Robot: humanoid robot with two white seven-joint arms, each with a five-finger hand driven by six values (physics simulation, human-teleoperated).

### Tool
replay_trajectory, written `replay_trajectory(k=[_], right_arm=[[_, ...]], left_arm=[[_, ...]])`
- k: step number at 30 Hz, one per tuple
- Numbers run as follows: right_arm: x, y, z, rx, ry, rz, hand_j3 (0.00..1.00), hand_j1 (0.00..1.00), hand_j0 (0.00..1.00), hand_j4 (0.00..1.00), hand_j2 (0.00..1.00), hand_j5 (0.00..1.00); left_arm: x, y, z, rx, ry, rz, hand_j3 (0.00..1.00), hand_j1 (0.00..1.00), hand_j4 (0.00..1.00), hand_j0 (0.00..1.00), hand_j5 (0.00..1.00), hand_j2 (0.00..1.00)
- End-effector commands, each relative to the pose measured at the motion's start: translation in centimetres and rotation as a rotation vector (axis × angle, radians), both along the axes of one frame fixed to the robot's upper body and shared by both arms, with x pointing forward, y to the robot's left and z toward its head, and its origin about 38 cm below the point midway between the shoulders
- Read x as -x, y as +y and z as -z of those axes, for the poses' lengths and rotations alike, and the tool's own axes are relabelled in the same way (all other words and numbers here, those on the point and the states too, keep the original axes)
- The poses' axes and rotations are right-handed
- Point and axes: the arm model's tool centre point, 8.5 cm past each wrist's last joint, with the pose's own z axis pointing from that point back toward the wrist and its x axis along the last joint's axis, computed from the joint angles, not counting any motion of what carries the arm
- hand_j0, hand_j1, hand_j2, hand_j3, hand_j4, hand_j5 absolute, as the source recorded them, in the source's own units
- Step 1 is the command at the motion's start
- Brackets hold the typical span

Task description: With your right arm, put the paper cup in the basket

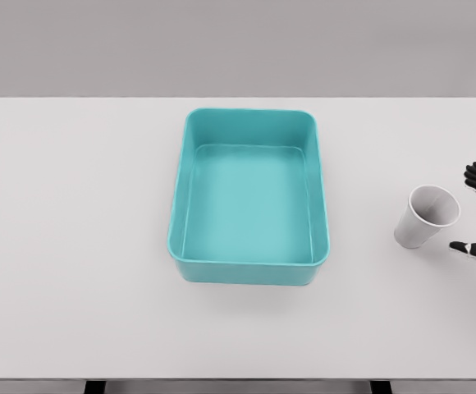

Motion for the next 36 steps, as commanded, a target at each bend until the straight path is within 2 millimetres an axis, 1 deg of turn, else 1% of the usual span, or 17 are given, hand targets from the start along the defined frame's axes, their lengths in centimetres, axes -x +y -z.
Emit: replay_trajectory(k=[1,2,4,14,19,27,36], right_arm=[[-0.2,0.9,1.9,-0.081,0.073,0.025,1.0,1.0,1.0,1.0,1.0,1.0],[-0.7,1.1,2.0,-0.098,0.076,0.034,1.0,1.0,1.0,1.0,1.0,1.0],[-1.1,0.9,2.2,-0.107,0.096,0.043,1.0,1.0,1.0,1.0,1.0,1.0],[-1.2,2.0,3.1,-0.114,0.141,0.013,1.0,1.0,1.0,1.0,1.0,1.0],[-1.3,3.2,3.6,-0.112,0.156,-0.02,1.0,1.0,1.0,1.0,1.0,1.0],[-1.4,3.3,3.6,-0.118,0.153,-0.021,1.0,1.0,1.0,1.0,1.0,1.0],[-1.3,4.0,4.6,-0.147,0.174,-0.017,1.0,1.0,1.0,1.0,1.0,1.0]], left_arm=[[0.0,0.0,0.0,0.0,0.0,0.0,1.0,1.0,1.0,1.0,1.0,1.0],[0.0,0.0,0.0,0.0,0.0,0.0,1.0,1.0,1.0,1.0,1.0,1.0],[0.0,0.0,0.0,0.0,0.0,0.0,1.0,1.0,1.0,1.0,1.0,1.0],[0.0,0.0,0.0,0.0,0.0,0.0,1.0,1.0,1.0,1.0,1.0,1.0],[0.0,0.0,0.0,0.0,0.0,0.0,1.0,1.0,1.0,1.0,1.0,1.0],[0.0,0.0,0.0,0.0,0.0,0.0,1.0,1.0,1.0,1.0,1.0,1.0],[0.0,0.0,0.0,0.0,0.0,0.0,1.0,1.0,1.0,1.0,1.0,1.0]])
